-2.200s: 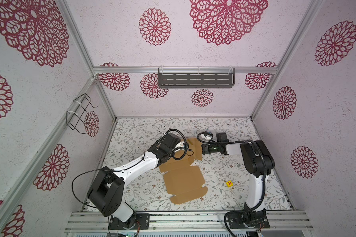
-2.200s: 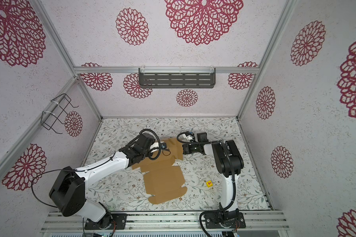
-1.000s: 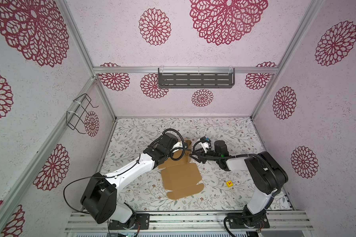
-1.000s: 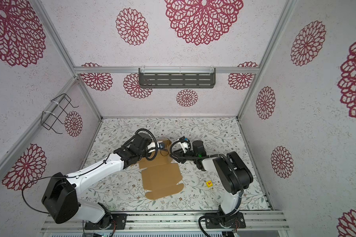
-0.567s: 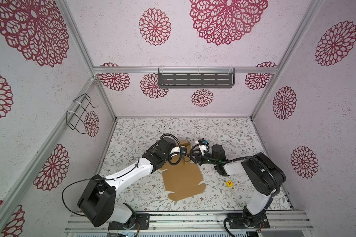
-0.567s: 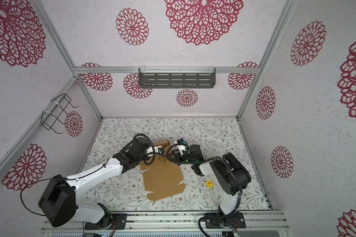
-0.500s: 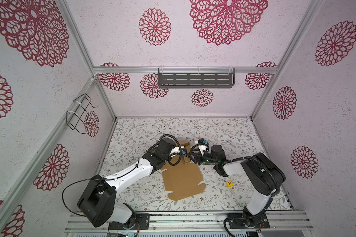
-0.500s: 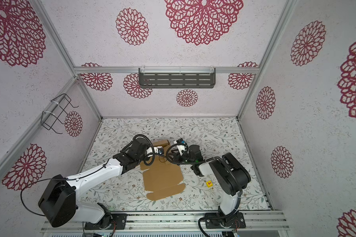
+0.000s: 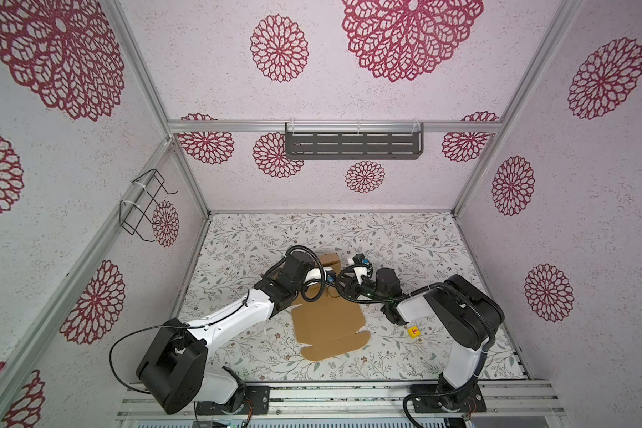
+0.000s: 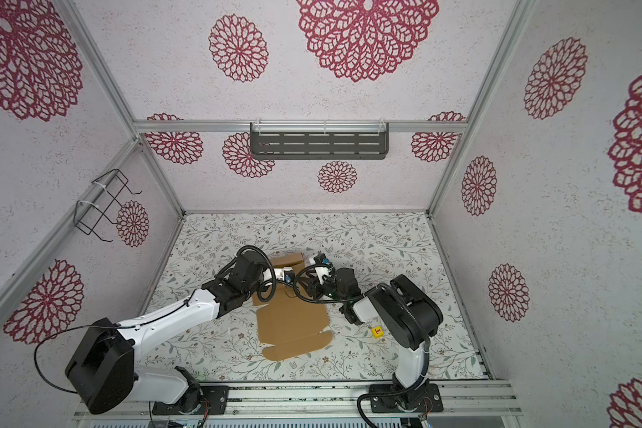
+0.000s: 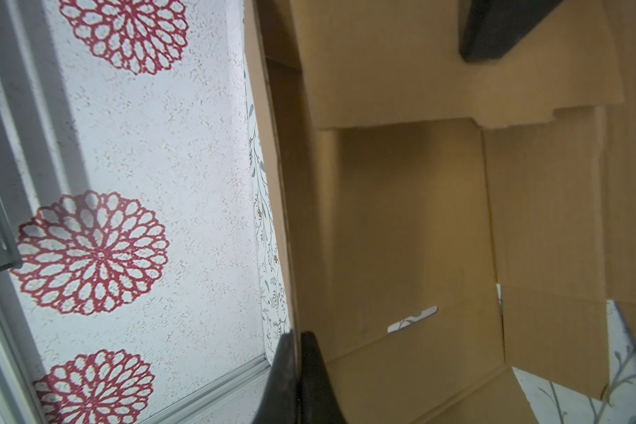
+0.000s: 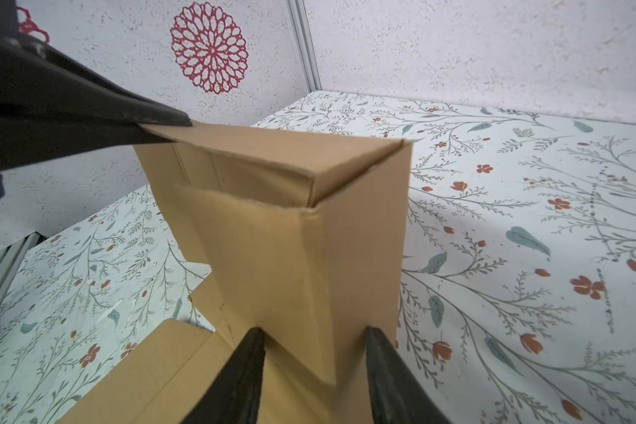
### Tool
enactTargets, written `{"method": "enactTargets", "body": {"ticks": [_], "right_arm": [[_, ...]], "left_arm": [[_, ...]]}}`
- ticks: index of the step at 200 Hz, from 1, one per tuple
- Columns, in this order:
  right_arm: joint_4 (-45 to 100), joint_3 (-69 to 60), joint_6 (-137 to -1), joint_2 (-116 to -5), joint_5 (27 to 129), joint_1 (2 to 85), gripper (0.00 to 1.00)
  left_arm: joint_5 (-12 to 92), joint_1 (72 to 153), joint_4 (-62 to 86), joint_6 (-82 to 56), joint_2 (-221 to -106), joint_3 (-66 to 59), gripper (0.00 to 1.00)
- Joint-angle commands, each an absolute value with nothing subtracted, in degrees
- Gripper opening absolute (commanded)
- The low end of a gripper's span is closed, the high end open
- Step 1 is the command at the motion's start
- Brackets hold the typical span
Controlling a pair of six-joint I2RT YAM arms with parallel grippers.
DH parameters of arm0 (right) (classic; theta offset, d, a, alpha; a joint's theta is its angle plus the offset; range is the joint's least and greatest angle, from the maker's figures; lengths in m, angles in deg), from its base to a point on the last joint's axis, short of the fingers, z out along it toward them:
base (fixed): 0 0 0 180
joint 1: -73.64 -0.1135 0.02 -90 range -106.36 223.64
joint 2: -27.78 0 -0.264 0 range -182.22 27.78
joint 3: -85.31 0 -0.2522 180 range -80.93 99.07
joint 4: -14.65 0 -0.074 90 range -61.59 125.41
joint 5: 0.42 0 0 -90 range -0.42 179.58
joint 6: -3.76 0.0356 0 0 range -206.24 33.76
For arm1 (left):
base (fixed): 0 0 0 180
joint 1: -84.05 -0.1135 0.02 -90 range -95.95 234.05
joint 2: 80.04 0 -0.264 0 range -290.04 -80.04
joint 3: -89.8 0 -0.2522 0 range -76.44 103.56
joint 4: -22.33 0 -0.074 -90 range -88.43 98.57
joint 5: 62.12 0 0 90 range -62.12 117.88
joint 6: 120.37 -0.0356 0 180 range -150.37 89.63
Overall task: Assemble paper box
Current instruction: Fold the bottom flaps of a flat cardboard box at the center of the table.
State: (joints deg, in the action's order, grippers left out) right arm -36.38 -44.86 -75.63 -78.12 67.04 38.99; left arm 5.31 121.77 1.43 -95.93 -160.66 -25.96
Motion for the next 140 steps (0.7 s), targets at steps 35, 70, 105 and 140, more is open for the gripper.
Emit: {"method": "enactTargets", "body": {"ticks": [35, 70, 105, 140], "right_arm": [[-46.49, -46.54, -72.92, -80.85, 72.81, 38.53, 0.46], [-47.12, -47.05, -72.81, -81.57, 72.95, 37.59, 0.5], [-47.15, -47.23, -74.55, -82.5, 73.58, 36.04, 0.59], [-48.67, -45.95, -73.5, -84.56, 73.76, 35.94, 0.53]], "left_arm": [[10.99, 121.86, -2.07, -102.03, -160.55, -27.66, 0.0], [11.04, 121.54, -1.38, -103.06, -160.75, -27.81, 0.0], [11.03, 121.42, -1.32, -102.75, -160.47, -28.1, 0.0], [11.24, 121.14, -1.42, -102.36, -160.37, -28.01, 0.0]]}}
